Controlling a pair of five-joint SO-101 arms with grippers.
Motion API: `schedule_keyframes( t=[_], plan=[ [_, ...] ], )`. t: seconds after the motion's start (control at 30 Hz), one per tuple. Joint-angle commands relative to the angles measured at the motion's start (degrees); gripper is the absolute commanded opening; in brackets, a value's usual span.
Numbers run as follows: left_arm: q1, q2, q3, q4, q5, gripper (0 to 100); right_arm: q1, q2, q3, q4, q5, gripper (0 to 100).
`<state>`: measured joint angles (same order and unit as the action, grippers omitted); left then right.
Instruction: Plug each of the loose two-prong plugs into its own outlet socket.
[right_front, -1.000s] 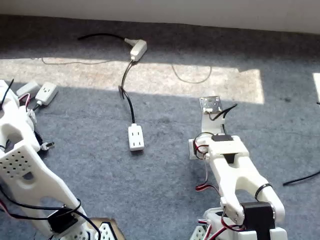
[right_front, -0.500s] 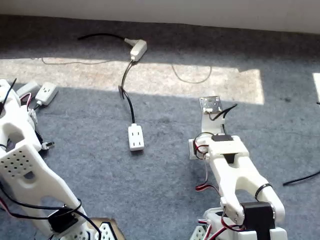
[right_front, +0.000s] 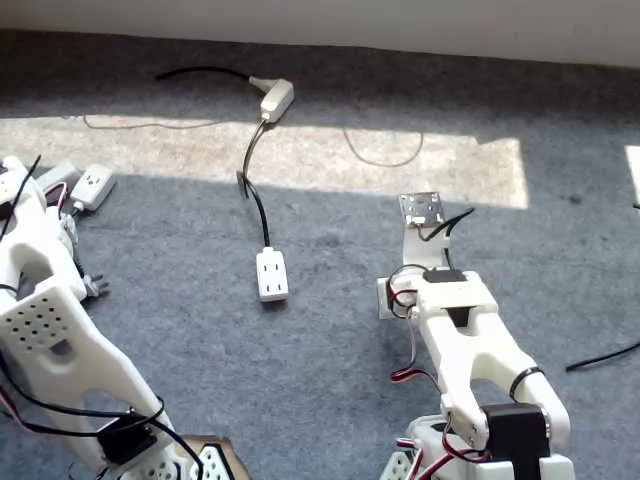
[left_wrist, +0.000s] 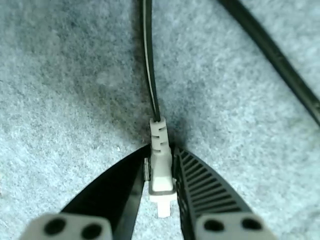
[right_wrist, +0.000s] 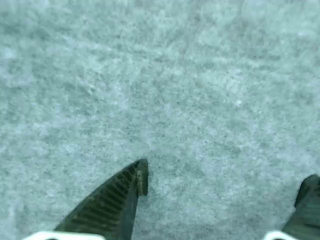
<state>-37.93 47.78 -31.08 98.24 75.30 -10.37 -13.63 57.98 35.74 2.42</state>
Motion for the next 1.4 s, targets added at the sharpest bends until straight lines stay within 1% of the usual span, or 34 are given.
schedule_keyframes(
  t=[0.0, 0.07, 0.2, 0.47, 0.57, 0.6, 0.93, 1.07, 1.23, 1.37],
  plan=[
    [3.2, 0.1, -1.2, -2.6, 0.0, 12, -0.4, -1.8, -0.2, -1.0, -0.3, 43.6],
    [3.5, 0.0, -1.2, -2.5, 0.0, 12, -0.4, -1.8, -0.2, -1.0, -0.3, 43.6],
    [4.1, -0.3, -1.5, 0.7, -0.1, 12, -0.4, -1.8, -0.2, -1.0, -0.3, 43.6],
    [4.3, -0.3, -1.4, 2.2, -0.3, 12, -0.4, -1.8, -0.3, -1.0, -0.3, 43.6],
    [4.2, -0.4, -1.5, 2.3, -5.3, 12, -0.4, -1.8, -0.3, -1.0, -0.3, 43.6],
    [4.2, -0.4, -1.5, 2.3, -5.9, 12, -0.4, -1.8, -0.3, -1.0, -0.3, 43.6],
    [4.7, -0.3, -2.9, 2.5, -6.2, 12, -0.4, -1.8, -0.3, -1.0, -0.3, 43.6],
    [5.5, -0.3, -2.9, 2.5, -10.2, 12, -0.4, -1.8, -0.3, -1.0, -0.3, 43.6],
    [5.2, -0.3, -3.0, 2.5, -10.8, 12, -0.4, -1.8, -0.4, -1.0, -0.3, 43.6],
    [5.6, 0.0, -2.9, 2.5, -12.8, 12, -0.4, -1.8, -0.4, -1.0, -0.3, 43.6]
  ],
)
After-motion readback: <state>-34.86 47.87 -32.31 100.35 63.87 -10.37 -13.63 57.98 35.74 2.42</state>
